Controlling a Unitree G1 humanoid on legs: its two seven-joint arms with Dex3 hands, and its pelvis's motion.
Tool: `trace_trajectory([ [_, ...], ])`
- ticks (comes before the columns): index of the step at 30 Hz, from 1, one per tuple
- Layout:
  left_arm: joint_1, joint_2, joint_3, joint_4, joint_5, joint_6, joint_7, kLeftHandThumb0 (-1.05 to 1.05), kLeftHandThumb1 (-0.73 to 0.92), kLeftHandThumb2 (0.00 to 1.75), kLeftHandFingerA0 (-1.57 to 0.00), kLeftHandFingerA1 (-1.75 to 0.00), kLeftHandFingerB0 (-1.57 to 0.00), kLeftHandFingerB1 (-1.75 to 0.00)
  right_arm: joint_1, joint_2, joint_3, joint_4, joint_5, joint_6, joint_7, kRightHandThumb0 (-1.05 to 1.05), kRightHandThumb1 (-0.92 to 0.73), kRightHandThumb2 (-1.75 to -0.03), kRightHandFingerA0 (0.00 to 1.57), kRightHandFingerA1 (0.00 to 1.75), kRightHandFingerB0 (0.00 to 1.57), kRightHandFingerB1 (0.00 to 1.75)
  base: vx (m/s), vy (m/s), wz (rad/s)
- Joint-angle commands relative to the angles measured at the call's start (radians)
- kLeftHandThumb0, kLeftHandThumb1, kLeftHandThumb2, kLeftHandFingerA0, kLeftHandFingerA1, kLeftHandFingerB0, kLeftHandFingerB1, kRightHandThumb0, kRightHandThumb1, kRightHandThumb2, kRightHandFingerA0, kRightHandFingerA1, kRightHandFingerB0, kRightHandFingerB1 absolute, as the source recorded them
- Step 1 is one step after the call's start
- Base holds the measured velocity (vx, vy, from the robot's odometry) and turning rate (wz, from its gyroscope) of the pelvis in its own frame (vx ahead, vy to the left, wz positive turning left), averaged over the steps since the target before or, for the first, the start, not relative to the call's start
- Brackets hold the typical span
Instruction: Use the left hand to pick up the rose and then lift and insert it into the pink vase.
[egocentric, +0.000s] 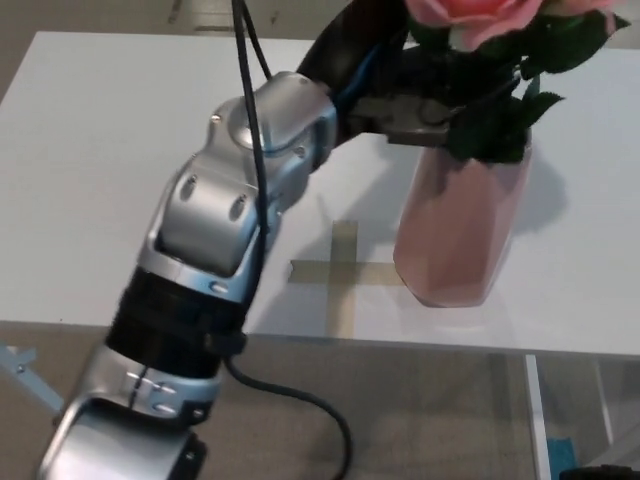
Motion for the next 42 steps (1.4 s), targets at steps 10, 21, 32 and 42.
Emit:
trace_trajectory([
  [10,-0.029,0.124,-0.06,0.0,-0.005,0.036,-0.218,-0.77,0.39,0.79,0.0,0.0,0.0,-0.08,0.001,-0.006,0.004,0.008,0.003,0.01,0.007,-0.34,-0.66,-0.59,0.59,0.41,0.54,0.39,0.0,0.0,0.0],
  [21,-0.105,0.195,-0.122,-0.007,0.043,0.051,-0.307,-0.77,0.42,0.84,0.0,0.0,0.0,-0.05,-0.006,-0.007,0.015,0.003,-0.005,0.009,0.016,-0.35,-0.66,-0.59,0.59,0.41,0.54,0.39,0.0,0.0,0.0],
  [32,-0.448,0.388,-0.534,0.106,0.284,-0.01,-0.62,-0.72,0.38,0.85,0.0,0.0,0.0,-0.06,-0.021,-0.009,0.014,0.004,0.002,0.02,0.017,-0.34,-0.66,-0.59,0.58,0.41,0.53,0.39,0.0,0.0,0.0],
  [42,-0.606,0.411,-0.753,0.114,0.378,0.062,-0.758,-0.87,0.32,0.71,-0.1,-0.22,-0.01,-0.12,-0.027,-0.005,0.019,0.007,-0.002,0.026,0.017,-0.34,-0.66,-0.59,0.58,0.41,0.53,0.39,0.0,0.0,0.0],
])
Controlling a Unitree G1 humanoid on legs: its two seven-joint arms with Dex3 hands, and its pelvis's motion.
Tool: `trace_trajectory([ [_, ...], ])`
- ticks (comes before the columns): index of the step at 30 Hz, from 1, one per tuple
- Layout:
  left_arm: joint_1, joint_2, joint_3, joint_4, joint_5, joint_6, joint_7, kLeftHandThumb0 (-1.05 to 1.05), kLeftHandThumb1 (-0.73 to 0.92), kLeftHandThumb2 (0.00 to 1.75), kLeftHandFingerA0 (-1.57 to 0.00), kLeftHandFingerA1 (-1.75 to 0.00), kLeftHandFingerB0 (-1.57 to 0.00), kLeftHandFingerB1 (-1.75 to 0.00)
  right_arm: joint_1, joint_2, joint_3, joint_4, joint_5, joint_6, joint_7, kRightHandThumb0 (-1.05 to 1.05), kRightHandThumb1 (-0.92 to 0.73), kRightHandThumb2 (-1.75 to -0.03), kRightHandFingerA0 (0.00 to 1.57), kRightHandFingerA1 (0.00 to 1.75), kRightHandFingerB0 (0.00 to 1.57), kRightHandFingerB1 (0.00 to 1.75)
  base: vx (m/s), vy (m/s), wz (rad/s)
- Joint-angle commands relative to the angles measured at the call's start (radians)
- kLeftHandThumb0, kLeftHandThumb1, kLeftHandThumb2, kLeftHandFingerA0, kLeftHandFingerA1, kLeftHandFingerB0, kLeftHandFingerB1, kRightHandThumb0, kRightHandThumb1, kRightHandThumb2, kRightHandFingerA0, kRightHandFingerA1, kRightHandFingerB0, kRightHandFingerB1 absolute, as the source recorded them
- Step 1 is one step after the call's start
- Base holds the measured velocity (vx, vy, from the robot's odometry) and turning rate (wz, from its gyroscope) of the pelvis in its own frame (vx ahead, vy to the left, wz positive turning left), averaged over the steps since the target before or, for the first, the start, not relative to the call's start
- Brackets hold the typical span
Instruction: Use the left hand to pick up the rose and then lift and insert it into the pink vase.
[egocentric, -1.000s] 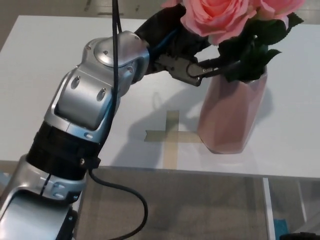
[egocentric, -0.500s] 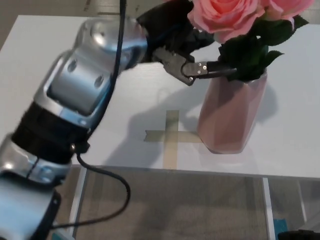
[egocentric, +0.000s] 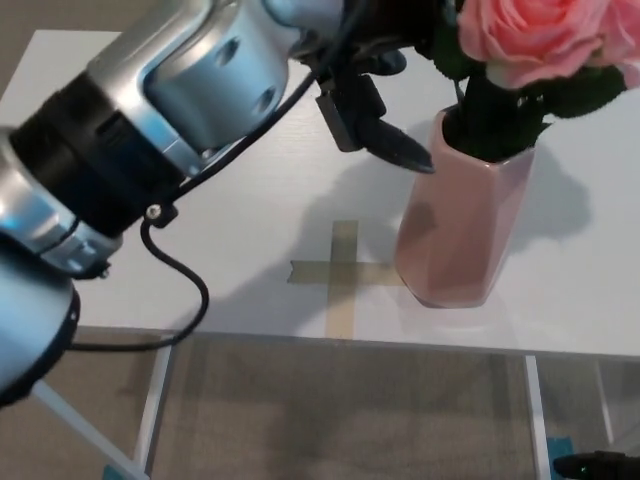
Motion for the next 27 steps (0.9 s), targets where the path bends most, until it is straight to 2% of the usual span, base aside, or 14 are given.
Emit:
trace_trajectory([
  [1,-0.106,0.034,-0.127,-0.001,0.153,0.015,-0.215,-0.87,0.32,0.71,-0.1,-0.22,-0.01,-0.12,0.003,-0.006,0.005,0.007,0.001,0.023,0.01,-0.34,-0.66,-0.59,0.58,0.41,0.53,0.39,0.0,0.0,0.0],
  [2,-0.104,0.038,-0.127,-0.005,0.149,0.026,-0.22,-0.91,0.41,0.6,-0.07,-0.26,0.0,-0.21,0.003,-0.007,0.004,0.007,0.002,0.022,0.012,-0.34,-0.66,-0.59,0.59,0.41,0.53,0.39,0.0,0.0,0.0],
  [6,-0.076,0.065,-0.109,-0.021,0.14,0.021,-0.231,-0.89,0.43,0.55,-0.1,-0.27,0.0,-0.23,0.0,-0.007,0.006,0.006,0.002,0.022,0.014,-0.34,-0.66,-0.59,0.59,0.41,0.53,0.39,0.0,0.0,0.0],
  [13,-0.031,0.104,-0.062,-0.023,0.164,-0.043,-0.271,-0.86,0.33,0.74,-0.04,-0.23,-0.07,-0.08,0.001,-0.009,0.003,0.005,0.005,0.021,0.018,-0.35,-0.66,-0.59,0.6,0.41,0.54,0.39,0.0,0.0,0.0],
  [14,-0.015,0.122,-0.05,-0.037,0.172,-0.048,-0.268,-0.93,0.44,0.59,-0.09,-0.27,0.0,-0.22,0.004,-0.01,0.001,0.005,0.007,0.022,0.017,-0.35,-0.66,-0.59,0.59,0.41,0.54,0.39,0.0,0.0,0.0],
  [15,-0.007,0.128,-0.043,-0.043,0.178,-0.051,-0.269,-0.93,0.44,0.59,-0.09,-0.27,0.0,-0.22,0.005,-0.01,0.0,0.004,0.008,0.022,0.017,-0.35,-0.66,-0.59,0.59,0.41,0.54,0.39,0.0,0.0,0.0],
  [16,0.003,0.131,-0.035,-0.048,0.186,-0.055,-0.266,-0.93,0.37,0.74,-0.1,-0.31,0.0,-0.07,0.008,-0.01,-0.001,0.004,0.008,0.023,0.017,-0.35,-0.66,-0.59,0.59,0.41,0.54,0.39,0.0,0.0,0.0],
  [17,0.011,0.138,-0.027,-0.054,0.195,-0.064,-0.266,-0.95,0.45,0.55,-0.14,-0.29,0.0,-0.24,0.009,-0.01,-0.001,0.004,0.008,0.022,0.017,-0.35,-0.66,-0.59,0.59,0.41,0.53,0.39,0.0,0.0,0.0],
  [20,0.04,0.146,0.001,-0.057,0.209,-0.085,-0.263,-0.97,0.45,0.59,-0.17,-0.31,0.0,-0.24,0.013,-0.009,0.0,0.005,0.007,0.021,0.015,-0.35,-0.66,-0.59,0.59,0.41,0.52,0.38,0.0,0.0,0.0],
  [21,0.049,0.145,0.018,-0.054,0.205,-0.08,-0.265,-0.97,0.44,0.57,-0.08,-0.28,0.0,-0.24,0.014,-0.007,0.001,0.005,0.006,0.02,0.014,-0.35,-0.66,-0.59,0.59,0.41,0.52,0.38,0.0,0.0,0.0],
  [22,0.063,0.143,0.044,-0.049,0.189,-0.065,-0.267,-0.93,0.34,0.73,-0.1,-0.26,-0.03,-0.12,0.016,-0.006,0.004,0.005,0.004,0.018,0.014,-0.35,-0.66,-0.59,0.59,0.41,0.52,0.38,0.0,0.0,0.0],
  [25,0.117,0.14,0.114,-0.06,0.164,-0.054,-0.259,-0.91,0.34,0.73,-0.1,-0.27,-0.02,-0.11,0.024,-0.008,0.007,0.005,0.002,0.014,0.017,-0.35,-0.66,-0.59,0.58,0.41,0.52,0.38,0.0,0.0,0.0],
  [26,0.137,0.135,0.144,-0.063,0.155,-0.05,-0.255,-0.94,0.44,0.58,-0.13,-0.3,0.0,-0.25,0.026,-0.009,0.008,0.005,0.0,0.013,0.017,-0.34,-0.66,-0.59,0.58,0.41,0.52,0.38,0.0,0.0,0.0],
  [27,0.156,0.13,0.172,-0.065,0.143,-0.046,-0.25,-0.94,0.44,0.58,-0.13,-0.3,0.0,-0.25,0.027,-0.009,0.01,0.004,-0.002,0.013,0.017,-0.34,-0.66,-0.59,0.58,0.41,0.52,0.38,0.0,0.0,0.0],
])
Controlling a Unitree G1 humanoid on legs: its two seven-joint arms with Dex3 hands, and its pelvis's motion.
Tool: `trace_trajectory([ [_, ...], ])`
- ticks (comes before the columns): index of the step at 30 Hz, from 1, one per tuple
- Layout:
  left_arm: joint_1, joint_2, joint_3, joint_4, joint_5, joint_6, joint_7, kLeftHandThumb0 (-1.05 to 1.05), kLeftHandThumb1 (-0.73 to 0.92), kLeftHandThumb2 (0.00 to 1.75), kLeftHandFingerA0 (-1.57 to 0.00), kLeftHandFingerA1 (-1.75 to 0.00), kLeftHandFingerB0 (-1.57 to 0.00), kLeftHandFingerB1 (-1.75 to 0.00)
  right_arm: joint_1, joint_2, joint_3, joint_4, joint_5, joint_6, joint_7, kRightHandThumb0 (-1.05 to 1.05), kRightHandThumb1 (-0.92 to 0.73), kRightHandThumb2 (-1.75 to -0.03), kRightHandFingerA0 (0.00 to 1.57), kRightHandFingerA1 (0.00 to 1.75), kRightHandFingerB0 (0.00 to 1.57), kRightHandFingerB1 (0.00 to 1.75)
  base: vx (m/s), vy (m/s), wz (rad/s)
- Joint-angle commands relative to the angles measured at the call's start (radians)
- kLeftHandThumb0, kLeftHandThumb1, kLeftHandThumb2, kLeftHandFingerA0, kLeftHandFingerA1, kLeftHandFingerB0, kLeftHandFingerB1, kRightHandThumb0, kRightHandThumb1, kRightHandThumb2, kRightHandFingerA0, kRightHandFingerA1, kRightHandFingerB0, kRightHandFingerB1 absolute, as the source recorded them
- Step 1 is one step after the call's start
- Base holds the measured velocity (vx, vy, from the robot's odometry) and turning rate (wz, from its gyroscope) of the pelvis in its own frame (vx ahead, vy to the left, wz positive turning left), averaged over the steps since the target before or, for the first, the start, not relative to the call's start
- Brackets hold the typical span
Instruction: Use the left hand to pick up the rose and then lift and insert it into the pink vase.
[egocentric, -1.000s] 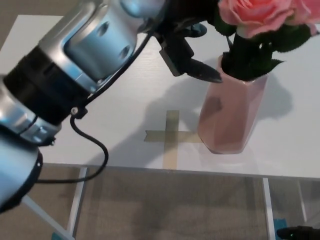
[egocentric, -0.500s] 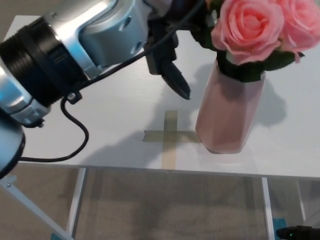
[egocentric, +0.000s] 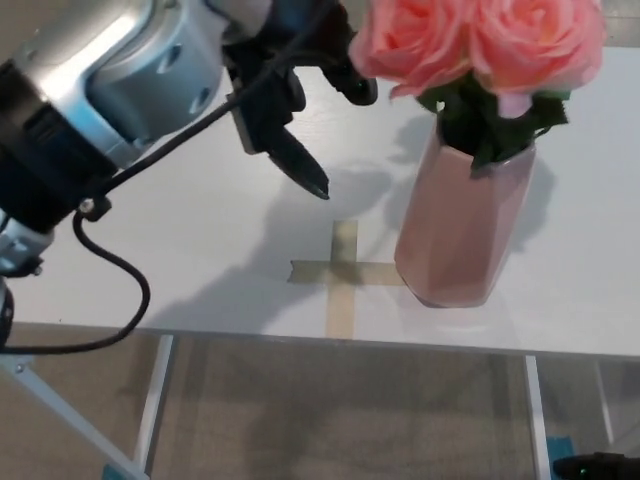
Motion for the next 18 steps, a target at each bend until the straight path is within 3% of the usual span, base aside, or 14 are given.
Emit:
trace_trajectory([
  [1,0.087,-0.004,0.11,-0.022,-0.026,0.001,0.005,-0.93,0.4,0.62,-0.28,-0.35,0.0,-0.19,0.024,-0.008,0.006,0.004,-0.001,0.002,0.008,-0.34,-0.66,-0.59,0.57,0.41,0.52,0.39,0.0,0.0,0.0],
  [2,0.122,-0.009,0.154,-0.037,-0.036,-0.018,0.029,-0.79,0.32,0.78,-0.51,-0.49,-0.05,0.0,0.021,-0.008,0.008,0.005,-0.003,0.001,0.007,-0.34,-0.66,-0.59,0.57,0.41,0.53,0.39,0.0,0.0,0.0],
  [3,0.133,-0.013,0.17,-0.042,-0.033,-0.022,0.032,-0.84,0.34,0.76,-0.66,-0.53,-0.11,0.0,0.021,-0.008,0.008,0.005,-0.003,0.001,0.006,-0.34,-0.66,-0.6,0.57,0.41,0.53,0.39,0.0,0.0,0.0],
  [5,0.148,-0.022,0.193,-0.048,-0.023,-0.028,0.031,-0.84,0.34,0.76,-0.66,-0.53,-0.11,0.0,0.02,-0.008,0.009,0.005,-0.002,0.001,0.005,-0.34,-0.66,-0.6,0.57,0.41,0.53,0.39,0.0,0.0,0.0],
  [6,0.143,-0.034,0.199,-0.041,-0.026,-0.001,0.016,-0.78,0.35,0.77,-0.7,-0.66,-0.06,-0.09,0.013,-0.006,0.01,0.008,-0.004,0.004,0.001,-0.34,-0.66,-0.6,0.58,0.41,0.55,0.39,0.0,0.0,0.0],
  [7,0.145,-0.037,0.202,-0.04,-0.023,0.001,0.013,-0.78,0.35,0.77,-0.7,-0.66,-0.06,-0.09,0.012,-0.006,0.01,0.009,-0.004,0.004,0.0,-0.34,-0.66,-0.6,0.58,0.41,0.55,0.39,0.0,0.0,0.0],
  [8,0.147,-0.038,0.204,-0.043,-0.016,-0.001,0.01,-0.82,0.37,0.76,-0.63,-0.54,-0.09,-0.14,0.011,-0.006,0.012,0.009,-0.004,0.004,-0.001,-0.34,-0.66,-0.6,0.58,0.41,0.55,0.39,0.0,0.0,0.0],
  [11,0.151,-0.039,0.207,-0.046,-0.005,-0.004,0.004,-0.82,0.37,0.76,-0.63,-0.54,-0.09,-0.14,0.01,-0.006,0.015,0.009,-0.005,0.003,-0.002,-0.34,-0.66,-0.6,0.58,0.41,0.55,0.39,0.0,0.0,0.0],
  [12,0.185,-0.022,0.224,-0.072,-0.009,-0.017,0.013,-0.78,0.38,0.78,-0.26,-0.41,-0.05,-0.17,0.012,-0.004,0.015,0.007,-0.004,0.005,-0.002,-0.34,-0.66,-0.6,0.58,0.41,0.55,0.39,0.0,0.0,0.0],
  [17,0.247,0.0,0.261,-0.123,-0.007,-0.038,0.022,-0.78,0.38,0.78,-0.26,-0.41,-0.05,-0.17,0.016,-0.002,0.016,0.003,-0.002,0.007,-0.001,-0.34,-0.66,-0.6,0.58,0.41,0.55,0.39,0.0,0.0,0.0],
  [18,0.446,0.031,0.392,-0.233,-0.034,-0.086,0.152,-0.8,0.37,0.65,-0.09,-0.32,-0.1,-0.26,0.029,-0.004,0.014,0.001,0.001,0.001,0.004,-0.34,-0.66,-0.59,0.58,0.41,0.54,0.39,0.0,0.0,0.0],
])
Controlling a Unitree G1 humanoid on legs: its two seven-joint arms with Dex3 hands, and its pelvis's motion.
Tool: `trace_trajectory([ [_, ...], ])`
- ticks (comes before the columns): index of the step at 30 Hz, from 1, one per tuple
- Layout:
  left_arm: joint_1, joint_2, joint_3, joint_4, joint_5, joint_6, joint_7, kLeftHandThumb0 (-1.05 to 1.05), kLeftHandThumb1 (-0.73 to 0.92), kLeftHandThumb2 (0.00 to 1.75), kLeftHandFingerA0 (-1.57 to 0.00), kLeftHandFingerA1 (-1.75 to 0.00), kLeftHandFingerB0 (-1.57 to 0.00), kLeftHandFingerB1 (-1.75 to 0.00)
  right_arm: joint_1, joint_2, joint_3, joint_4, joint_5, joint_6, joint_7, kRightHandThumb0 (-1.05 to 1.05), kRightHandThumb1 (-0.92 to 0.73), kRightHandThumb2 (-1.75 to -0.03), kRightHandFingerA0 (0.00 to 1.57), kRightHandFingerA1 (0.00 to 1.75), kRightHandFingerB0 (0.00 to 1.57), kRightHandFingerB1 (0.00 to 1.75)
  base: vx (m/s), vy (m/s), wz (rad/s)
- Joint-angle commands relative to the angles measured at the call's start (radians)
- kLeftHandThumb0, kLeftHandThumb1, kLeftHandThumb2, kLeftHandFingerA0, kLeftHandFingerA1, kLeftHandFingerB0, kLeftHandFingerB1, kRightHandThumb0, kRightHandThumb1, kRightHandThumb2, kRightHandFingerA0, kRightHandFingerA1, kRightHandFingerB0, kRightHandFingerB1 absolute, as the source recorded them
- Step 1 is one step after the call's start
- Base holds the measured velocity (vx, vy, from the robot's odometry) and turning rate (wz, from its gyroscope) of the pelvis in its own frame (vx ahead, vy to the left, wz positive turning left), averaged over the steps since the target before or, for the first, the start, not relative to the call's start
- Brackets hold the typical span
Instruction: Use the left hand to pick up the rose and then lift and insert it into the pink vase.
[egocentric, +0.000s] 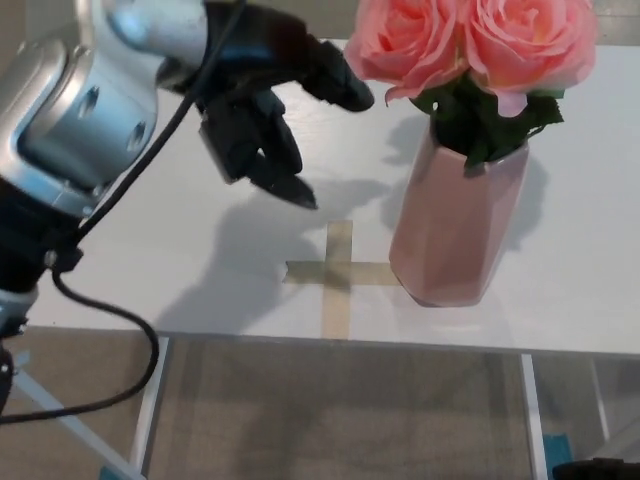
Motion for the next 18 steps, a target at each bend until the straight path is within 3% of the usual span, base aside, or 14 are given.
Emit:
trace_trajectory([
  [1,0.32,0.042,0.234,-0.188,-0.035,-0.122,0.201,-0.68,0.36,0.69,-0.16,-0.37,-0.08,-0.32,0.023,-0.004,-0.005,0.002,0.008,0.002,0.004,-0.34,-0.66,-0.59,0.58,0.41,0.54,0.39,0.0,0.0,0.0],
  [3,0.372,0.034,0.282,-0.22,-0.032,-0.149,0.228,-0.68,0.36,0.69,-0.16,-0.37,-0.08,-0.32,0.022,-0.005,-0.007,0.002,0.009,0.002,0.004,-0.34,-0.66,-0.59,0.58,0.41,0.54,0.39,0.0,0.0,0.0],
  [4,0.468,0.027,0.363,-0.301,-0.051,-0.156,0.248,-0.59,0.39,0.53,-0.19,-0.31,-0.15,-0.27,0.029,-0.004,-0.009,0.004,0.01,-0.002,0.001,-0.34,-0.66,-0.59,0.59,0.41,0.54,0.39,0.0,0.0,0.0],
  [10,0.804,-0.022,0.64,-0.542,-0.141,-0.225,0.231,-0.62,0.43,0.54,-0.22,-0.31,-0.19,-0.28,0.049,-0.007,-0.011,0.009,0.009,-0.016,-0.013,-0.35,-0.66,-0.59,0.6,0.42,0.55,0.39,0.0,0.0,0.0],
  [13,0.814,-0.028,0.647,-0.551,-0.14,-0.228,0.229,-0.62,0.43,0.54,-0.22,-0.31,-0.19,-0.28,0.049,-0.007,-0.012,0.009,0.009,-0.016,-0.013,-0.35,-0.66,-0.59,0.6,0.42,0.55,0.39,0.0,0.0,0.0],
  [14,0.925,-0.058,0.732,-0.62,-0.177,-0.243,0.206,-0.3,0.16,0.81,-0.07,-0.49,-0.06,-0.48,0.058,-0.005,-0.013,0.012,0.009,-0.019,-0.021,-0.35,-0.66,-0.59,0.61,0.42,0.54,0.39,0.0,0.0,0.0],
  [15,1.089,-0.101,0.856,-0.721,-0.236,-0.265,0.173,-0.3,0.16,0.81,-0.07,-0.49,-0.06,-0.48,0.072,-0.002,-0.014,0.015,0.008,-0.025,-0.034,-0.35,-0.66,-0.59,0.61,0.42,0.54,0.39,0.0,0.0,0.0],
  [18,1.163,-0.13,0.923,-0.752,-0.288,-0.28,0.147,-0.3,0.17,0.81,-0.07,-0.5,-0.06,-0.48,0.074,-0.001,-0.012,0.017,0.006,-0.025,-0.038,-0.35,-0.66,-0.59,0.6,0.42,0.54,0.39,0.0,0.0,0.0],
])
